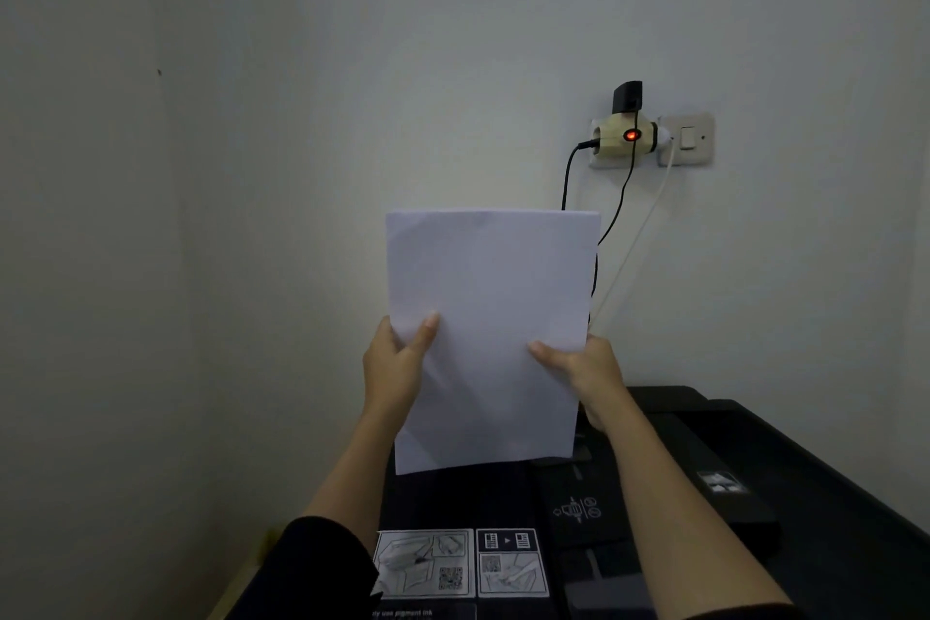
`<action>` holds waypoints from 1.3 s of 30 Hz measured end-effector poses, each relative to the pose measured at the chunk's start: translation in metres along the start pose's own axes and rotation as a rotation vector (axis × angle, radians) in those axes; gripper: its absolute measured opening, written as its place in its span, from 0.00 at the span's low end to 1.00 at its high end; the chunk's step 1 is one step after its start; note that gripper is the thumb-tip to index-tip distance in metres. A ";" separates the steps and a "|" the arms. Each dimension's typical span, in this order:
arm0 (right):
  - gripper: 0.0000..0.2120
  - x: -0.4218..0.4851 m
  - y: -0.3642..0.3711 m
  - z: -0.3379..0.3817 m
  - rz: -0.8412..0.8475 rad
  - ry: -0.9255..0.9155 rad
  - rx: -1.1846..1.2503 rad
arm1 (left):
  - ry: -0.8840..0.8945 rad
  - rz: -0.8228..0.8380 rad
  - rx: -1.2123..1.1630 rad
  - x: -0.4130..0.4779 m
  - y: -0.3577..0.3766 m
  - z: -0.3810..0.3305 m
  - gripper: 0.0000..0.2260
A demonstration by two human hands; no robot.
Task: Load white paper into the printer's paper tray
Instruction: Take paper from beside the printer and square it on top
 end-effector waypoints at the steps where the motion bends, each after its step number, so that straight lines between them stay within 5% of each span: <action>1: 0.13 -0.001 0.000 0.000 -0.024 -0.021 -0.010 | 0.003 -0.028 0.007 -0.002 0.001 -0.001 0.17; 9: 0.15 -0.009 0.020 0.013 -0.179 -0.166 -0.109 | 0.078 -0.289 0.272 -0.009 -0.007 -0.030 0.17; 15: 0.16 -0.018 0.019 -0.008 -0.081 -0.131 -0.196 | 0.053 -0.045 0.226 -0.019 -0.009 0.007 0.16; 24: 0.16 -0.028 0.009 -0.031 -0.080 0.007 -0.080 | -0.014 -0.049 0.114 -0.036 -0.010 0.027 0.16; 39: 0.16 -0.036 0.011 -0.046 -0.101 0.007 -0.142 | -0.090 -0.016 0.259 -0.049 -0.012 0.045 0.14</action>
Point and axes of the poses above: each hand's wrist, its own x-axis towards the middle knuckle, its own y-axis out of the palm, z = x × y, the point moved 6 cm from there along x, towards the middle knuckle, and after that the axes turned 8 degrees about x, right-handed, at the moved point
